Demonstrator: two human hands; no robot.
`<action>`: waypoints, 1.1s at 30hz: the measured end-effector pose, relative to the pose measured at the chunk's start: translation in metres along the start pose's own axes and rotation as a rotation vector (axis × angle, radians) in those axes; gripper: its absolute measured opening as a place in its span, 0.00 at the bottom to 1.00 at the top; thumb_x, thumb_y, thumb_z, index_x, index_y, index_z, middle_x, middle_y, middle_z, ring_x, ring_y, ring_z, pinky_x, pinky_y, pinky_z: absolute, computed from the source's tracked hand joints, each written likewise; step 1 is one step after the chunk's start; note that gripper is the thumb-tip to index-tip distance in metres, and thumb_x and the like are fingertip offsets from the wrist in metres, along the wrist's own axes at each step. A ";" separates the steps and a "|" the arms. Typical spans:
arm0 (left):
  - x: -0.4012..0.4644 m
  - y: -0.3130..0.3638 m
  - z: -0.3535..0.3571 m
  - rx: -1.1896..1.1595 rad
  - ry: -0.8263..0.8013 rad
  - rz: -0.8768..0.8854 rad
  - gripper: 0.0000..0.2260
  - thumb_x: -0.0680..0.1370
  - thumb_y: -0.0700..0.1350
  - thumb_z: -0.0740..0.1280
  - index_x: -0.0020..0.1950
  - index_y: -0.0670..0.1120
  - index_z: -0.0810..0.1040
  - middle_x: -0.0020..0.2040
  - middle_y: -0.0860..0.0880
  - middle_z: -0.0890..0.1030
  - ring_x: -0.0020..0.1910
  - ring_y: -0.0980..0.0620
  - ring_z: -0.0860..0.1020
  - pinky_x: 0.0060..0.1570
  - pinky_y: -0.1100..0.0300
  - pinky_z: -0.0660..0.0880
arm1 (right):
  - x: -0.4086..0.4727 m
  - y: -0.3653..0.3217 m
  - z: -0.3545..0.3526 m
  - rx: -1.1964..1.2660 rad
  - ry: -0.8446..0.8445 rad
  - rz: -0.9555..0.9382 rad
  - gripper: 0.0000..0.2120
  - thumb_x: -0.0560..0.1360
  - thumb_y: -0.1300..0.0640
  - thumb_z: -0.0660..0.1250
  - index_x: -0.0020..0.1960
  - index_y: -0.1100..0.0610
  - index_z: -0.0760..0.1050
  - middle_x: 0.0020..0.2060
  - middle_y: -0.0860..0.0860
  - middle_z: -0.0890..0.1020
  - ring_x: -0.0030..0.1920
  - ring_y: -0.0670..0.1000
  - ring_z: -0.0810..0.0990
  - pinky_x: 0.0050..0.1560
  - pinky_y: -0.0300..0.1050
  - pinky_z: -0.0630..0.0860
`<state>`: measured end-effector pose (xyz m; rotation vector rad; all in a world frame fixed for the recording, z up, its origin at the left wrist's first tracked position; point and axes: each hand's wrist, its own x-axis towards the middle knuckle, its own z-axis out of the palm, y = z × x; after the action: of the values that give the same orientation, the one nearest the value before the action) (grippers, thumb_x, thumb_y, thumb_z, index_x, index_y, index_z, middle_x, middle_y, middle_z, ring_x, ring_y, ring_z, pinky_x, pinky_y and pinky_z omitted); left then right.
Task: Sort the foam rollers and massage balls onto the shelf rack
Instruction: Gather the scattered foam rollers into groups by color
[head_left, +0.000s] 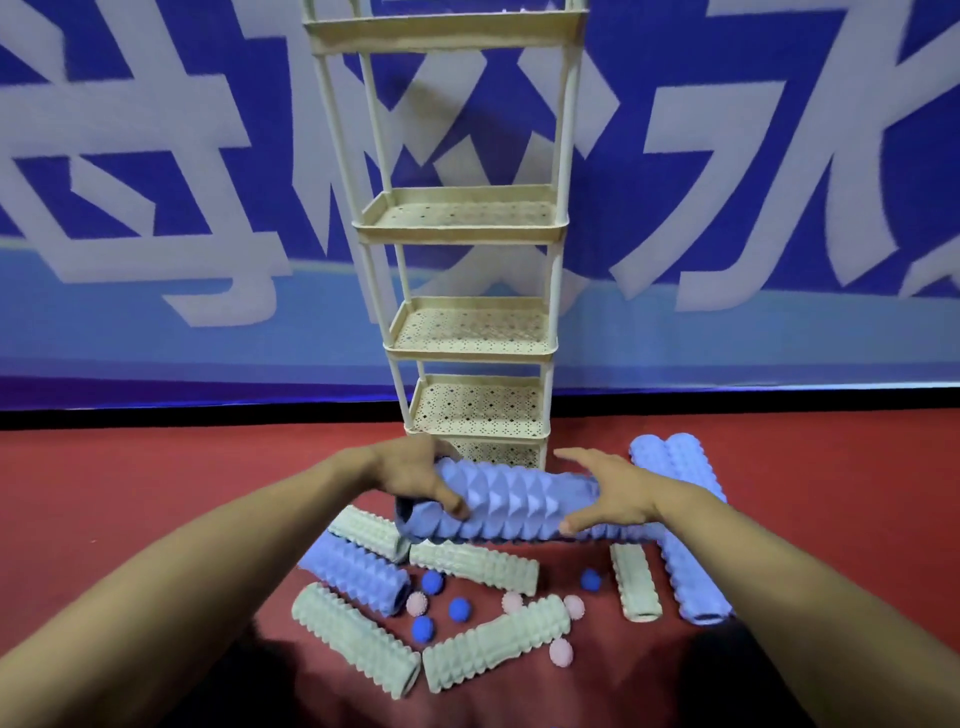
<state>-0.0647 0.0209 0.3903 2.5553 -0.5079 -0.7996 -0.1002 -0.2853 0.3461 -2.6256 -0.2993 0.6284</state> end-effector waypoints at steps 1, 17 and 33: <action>-0.001 0.008 -0.008 0.016 0.013 0.037 0.23 0.61 0.60 0.77 0.53 0.56 0.77 0.42 0.60 0.80 0.42 0.56 0.78 0.41 0.64 0.72 | -0.005 0.001 -0.007 0.015 0.010 0.001 0.51 0.63 0.37 0.80 0.78 0.38 0.57 0.75 0.46 0.69 0.73 0.53 0.68 0.72 0.48 0.67; 0.056 0.055 -0.020 -0.070 -0.031 0.226 0.26 0.67 0.57 0.81 0.63 0.60 0.78 0.56 0.62 0.82 0.56 0.62 0.80 0.56 0.67 0.76 | -0.028 0.070 -0.035 0.237 -0.075 0.084 0.27 0.60 0.43 0.80 0.52 0.38 0.69 0.32 0.53 0.85 0.23 0.52 0.77 0.26 0.45 0.77; 0.266 0.024 0.122 0.017 0.243 0.036 0.28 0.79 0.62 0.65 0.76 0.53 0.68 0.74 0.50 0.70 0.73 0.49 0.68 0.73 0.51 0.64 | 0.087 0.288 0.015 0.639 0.498 0.560 0.37 0.61 0.32 0.78 0.63 0.51 0.75 0.57 0.51 0.82 0.56 0.53 0.82 0.57 0.50 0.78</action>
<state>0.0608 -0.1531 0.1899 2.6039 -0.4821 -0.4651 -0.0003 -0.5098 0.1722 -2.1121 0.6924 0.1568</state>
